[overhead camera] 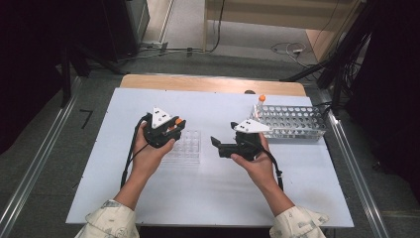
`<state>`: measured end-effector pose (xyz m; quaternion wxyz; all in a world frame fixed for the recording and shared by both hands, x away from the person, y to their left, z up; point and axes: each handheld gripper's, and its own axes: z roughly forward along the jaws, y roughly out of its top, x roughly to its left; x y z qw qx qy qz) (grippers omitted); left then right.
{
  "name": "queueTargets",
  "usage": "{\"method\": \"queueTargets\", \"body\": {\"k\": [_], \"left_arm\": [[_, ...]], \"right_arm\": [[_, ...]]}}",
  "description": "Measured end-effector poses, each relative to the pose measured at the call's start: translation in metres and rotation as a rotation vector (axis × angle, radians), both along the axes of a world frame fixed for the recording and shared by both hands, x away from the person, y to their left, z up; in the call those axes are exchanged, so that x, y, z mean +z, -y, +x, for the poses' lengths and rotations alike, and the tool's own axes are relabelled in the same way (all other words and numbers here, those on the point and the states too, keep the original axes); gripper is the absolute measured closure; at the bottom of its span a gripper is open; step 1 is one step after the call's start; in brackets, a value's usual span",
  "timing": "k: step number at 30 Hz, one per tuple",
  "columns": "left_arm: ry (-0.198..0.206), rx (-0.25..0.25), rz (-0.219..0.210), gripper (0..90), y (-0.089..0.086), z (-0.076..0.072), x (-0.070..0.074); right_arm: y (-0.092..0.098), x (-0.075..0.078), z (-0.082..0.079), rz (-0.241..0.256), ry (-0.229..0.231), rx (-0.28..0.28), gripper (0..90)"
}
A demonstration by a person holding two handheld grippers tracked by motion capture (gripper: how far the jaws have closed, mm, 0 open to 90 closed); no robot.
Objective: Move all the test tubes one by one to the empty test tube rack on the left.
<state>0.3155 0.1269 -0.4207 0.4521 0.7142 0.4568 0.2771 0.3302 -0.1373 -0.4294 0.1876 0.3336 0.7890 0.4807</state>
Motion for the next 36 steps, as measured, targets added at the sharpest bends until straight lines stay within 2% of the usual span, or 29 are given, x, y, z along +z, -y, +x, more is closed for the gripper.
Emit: {"method": "queueTargets", "body": {"k": [10, 15, 21, 24, 30, 36], "left_arm": [[-0.001, -0.007, -0.015, 66.1, 0.000, -0.001, 0.002], [0.003, -0.019, -0.040, 58.5, 0.001, -0.003, 0.005], [0.010, -0.027, -0.085, 39.0, 0.004, -0.005, 0.010], [-0.009, -0.034, -0.129, 29.9, 0.005, -0.006, 0.013], [-0.032, -0.048, -0.159, 21.6, 0.009, -0.008, 0.013], [-0.036, -0.069, -0.165, 21.0, 0.013, -0.010, 0.012]], "right_arm": [[-0.001, 0.000, 0.000, -0.001, -0.002, 0.001, 11.4], [-0.001, 0.000, 0.000, 0.000, -0.003, -0.002, 11.4], [-0.001, 0.000, 0.000, 0.000, -0.002, -0.002, 11.4], [0.000, 0.000, 0.000, 0.000, 0.003, -0.004, 11.4], [0.005, 0.003, 0.003, 0.005, 0.014, -0.027, 11.4], [0.017, 0.008, 0.009, 0.019, 0.021, -0.069, 11.8]]}}
